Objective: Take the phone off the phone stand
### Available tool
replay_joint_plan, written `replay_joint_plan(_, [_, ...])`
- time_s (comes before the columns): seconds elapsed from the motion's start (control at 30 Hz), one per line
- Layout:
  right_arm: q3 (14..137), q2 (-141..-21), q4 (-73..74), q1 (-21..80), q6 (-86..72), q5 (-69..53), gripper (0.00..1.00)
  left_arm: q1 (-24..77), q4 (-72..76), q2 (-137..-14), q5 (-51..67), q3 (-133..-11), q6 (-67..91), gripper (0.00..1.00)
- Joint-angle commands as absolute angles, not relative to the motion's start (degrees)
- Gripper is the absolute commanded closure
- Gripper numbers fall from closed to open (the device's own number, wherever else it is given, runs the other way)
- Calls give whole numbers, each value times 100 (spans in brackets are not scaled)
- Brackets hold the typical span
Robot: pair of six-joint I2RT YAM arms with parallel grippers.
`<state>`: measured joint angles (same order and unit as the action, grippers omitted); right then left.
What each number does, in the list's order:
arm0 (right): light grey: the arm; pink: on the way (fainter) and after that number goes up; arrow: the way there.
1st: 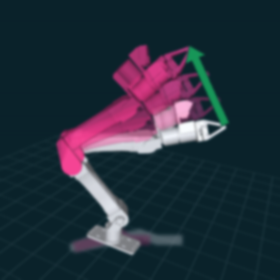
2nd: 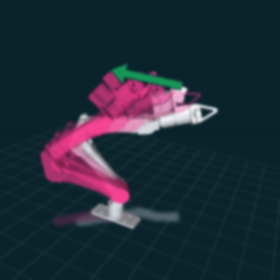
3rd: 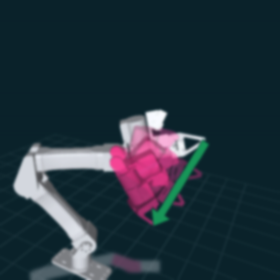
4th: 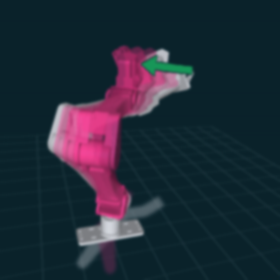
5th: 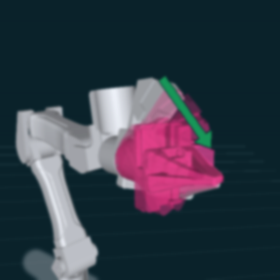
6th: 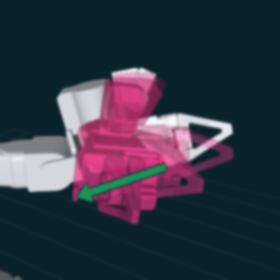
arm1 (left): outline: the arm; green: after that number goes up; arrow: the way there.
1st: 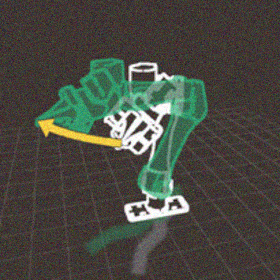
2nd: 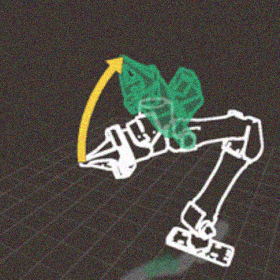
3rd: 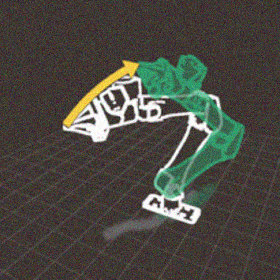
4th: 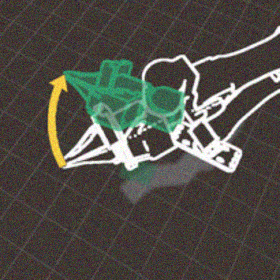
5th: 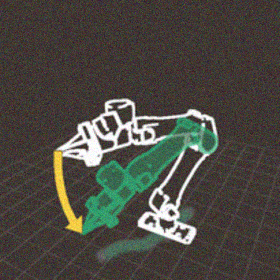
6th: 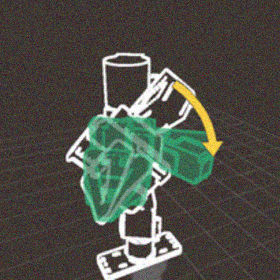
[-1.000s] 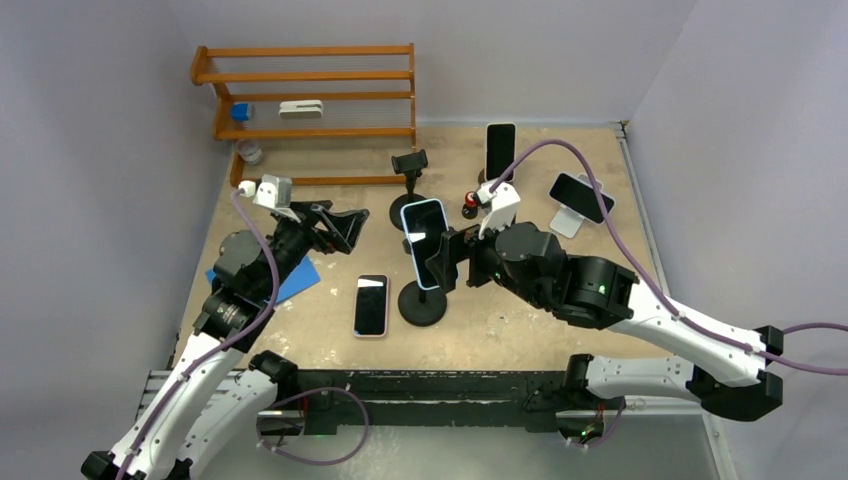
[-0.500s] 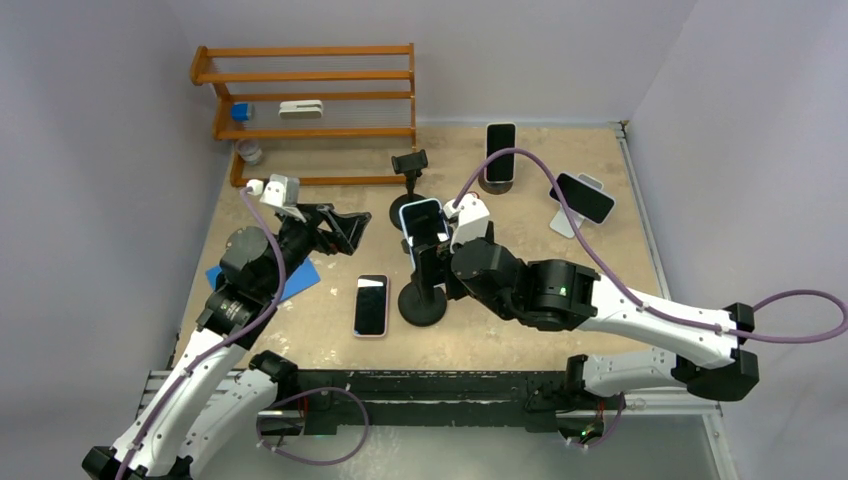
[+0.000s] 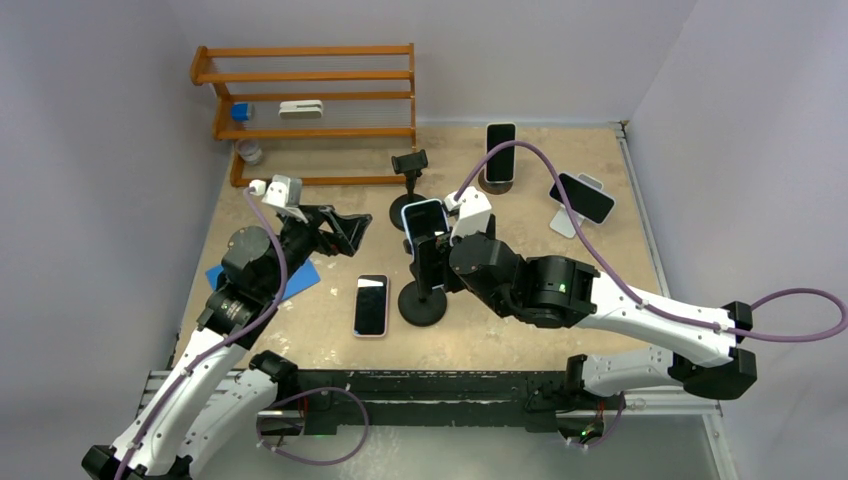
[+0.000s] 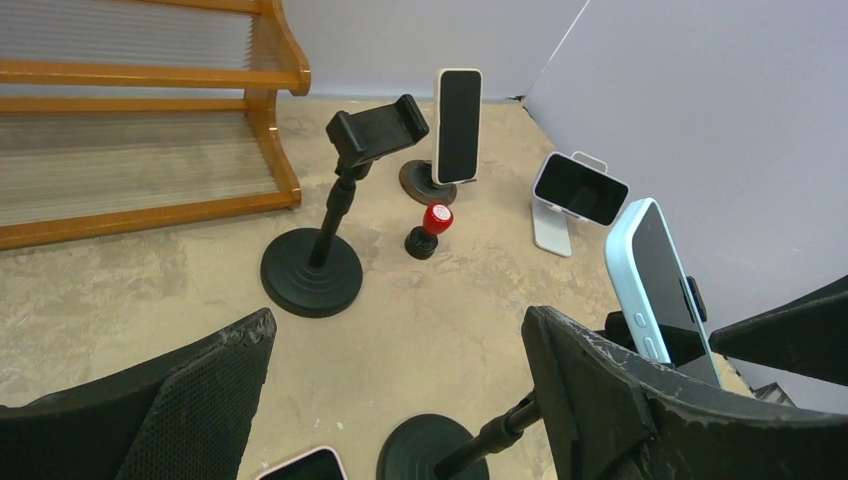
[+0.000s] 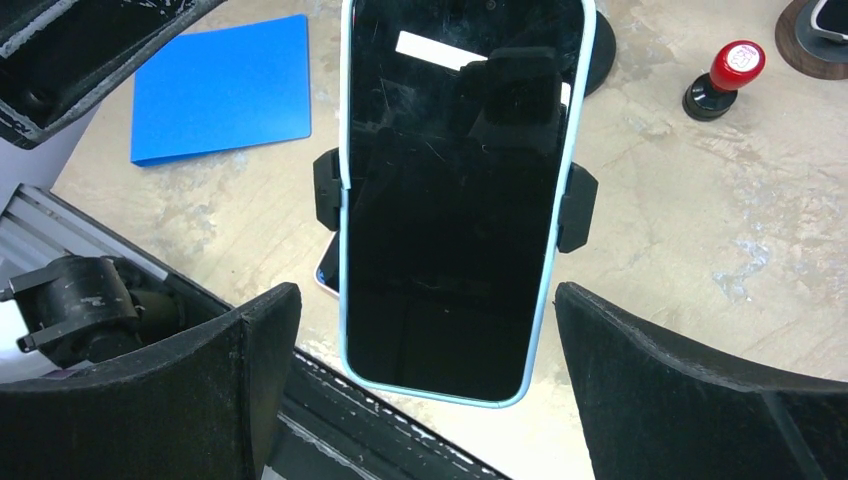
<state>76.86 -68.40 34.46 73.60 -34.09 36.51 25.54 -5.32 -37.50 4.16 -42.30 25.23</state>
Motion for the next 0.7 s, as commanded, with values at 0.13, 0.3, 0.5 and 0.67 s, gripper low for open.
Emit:
replay_joint_plan(0.13, [8018, -6882, 3433, 7392, -3384, 3910, 1, 2619, -395, -3656, 321, -4267, 2373, 8])
replay_joint_plan(0.3, [8096, -7022, 3385, 7392, -3257, 3940, 1, 2628, -442, -3652, 312, -4300, 2381, 8])
replay_joint_plan(0.5, [8092, -7154, 3328, 7392, -3156, 3999, 1, 2627, -474, -3600, 309, -4315, 2374, 8])
replay_joint_plan(0.67, [8019, -7223, 3318, 7392, -3160, 4063, 1, 2628, -479, -3591, 344, -4324, 2382, 8])
